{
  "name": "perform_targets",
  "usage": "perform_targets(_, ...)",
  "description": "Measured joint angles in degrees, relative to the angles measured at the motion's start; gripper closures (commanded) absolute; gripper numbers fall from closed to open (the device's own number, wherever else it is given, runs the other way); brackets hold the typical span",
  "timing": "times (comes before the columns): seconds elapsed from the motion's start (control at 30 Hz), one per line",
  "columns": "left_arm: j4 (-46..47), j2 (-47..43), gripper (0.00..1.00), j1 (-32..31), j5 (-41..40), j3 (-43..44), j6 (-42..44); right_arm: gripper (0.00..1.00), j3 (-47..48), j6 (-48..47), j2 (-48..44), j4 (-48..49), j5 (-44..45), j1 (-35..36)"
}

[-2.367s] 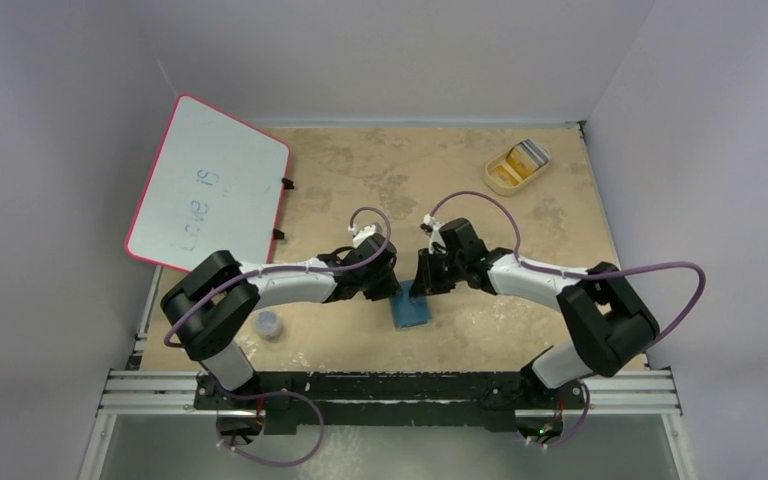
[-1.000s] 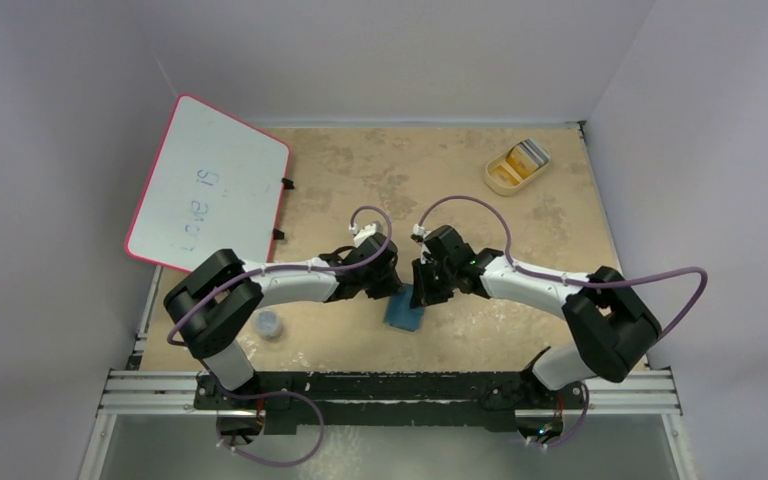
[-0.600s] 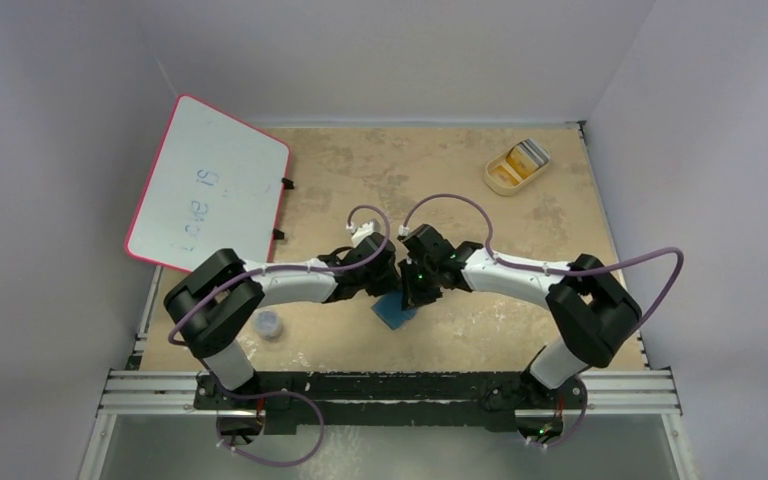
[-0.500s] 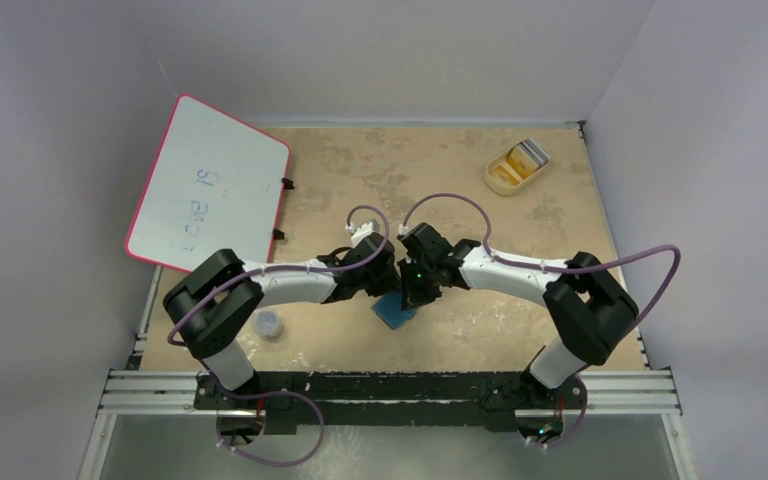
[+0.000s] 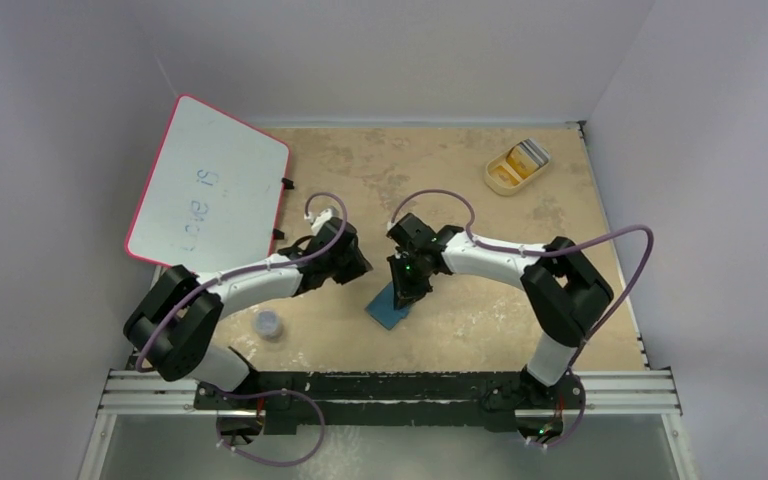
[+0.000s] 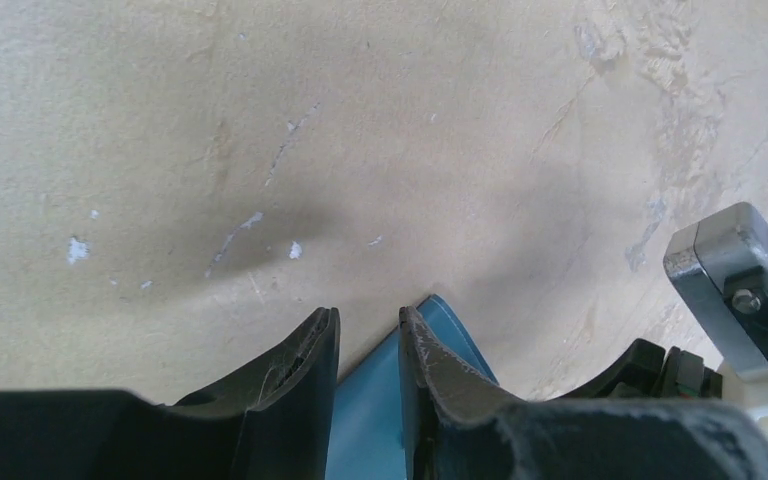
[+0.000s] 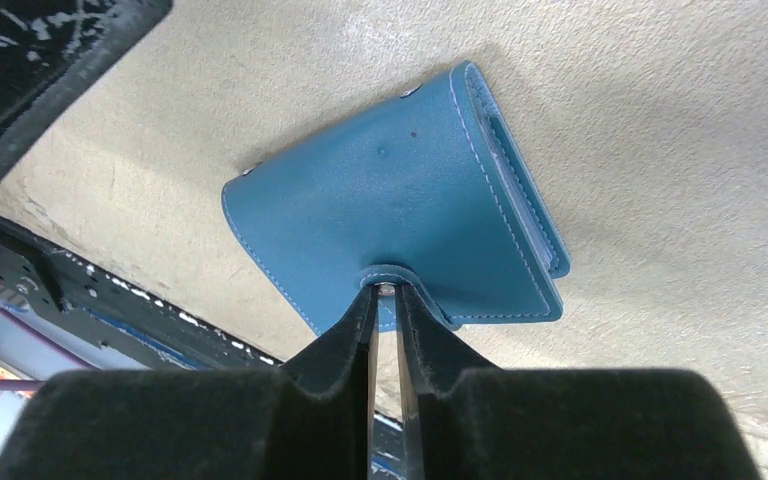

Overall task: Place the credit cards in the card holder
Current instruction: Move the card holder to the center of the board.

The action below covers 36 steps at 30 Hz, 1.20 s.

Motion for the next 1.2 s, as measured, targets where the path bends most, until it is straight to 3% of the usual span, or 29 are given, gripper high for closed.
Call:
perform_targets(0.27,-2.0,-0.2,0.73,0.7,1.0,-0.9,2.8,0.82,7.0,-0.8,4.4,-7.6,0.0,0.0)
perform_targets(0.67,6.5,-2.1,0.74,0.1,7.8,-9.9,1.5,0.8,13.0,-2.3,8.8,-14.4,-0.4,-0.3)
perform_targets(0.93,9.0,-1.9,0.75,-0.7,9.9,-10.8,0.8,0.81,16.0,-3.4,12.2,-18.1,-3.0,-1.9)
perform_targets(1.1,11.8,0.0,0.77,-2.4,10.2,-10.6,0.0,0.75,16.3,-3.9,10.8,-18.3,-3.0,-3.0)
perform_targets(1.2,12.5,2.3,0.72,-2.4,10.5,-8.7,-0.4,0.71,15.4,-5.9,8.5,-17.4,1.3,-4.9)
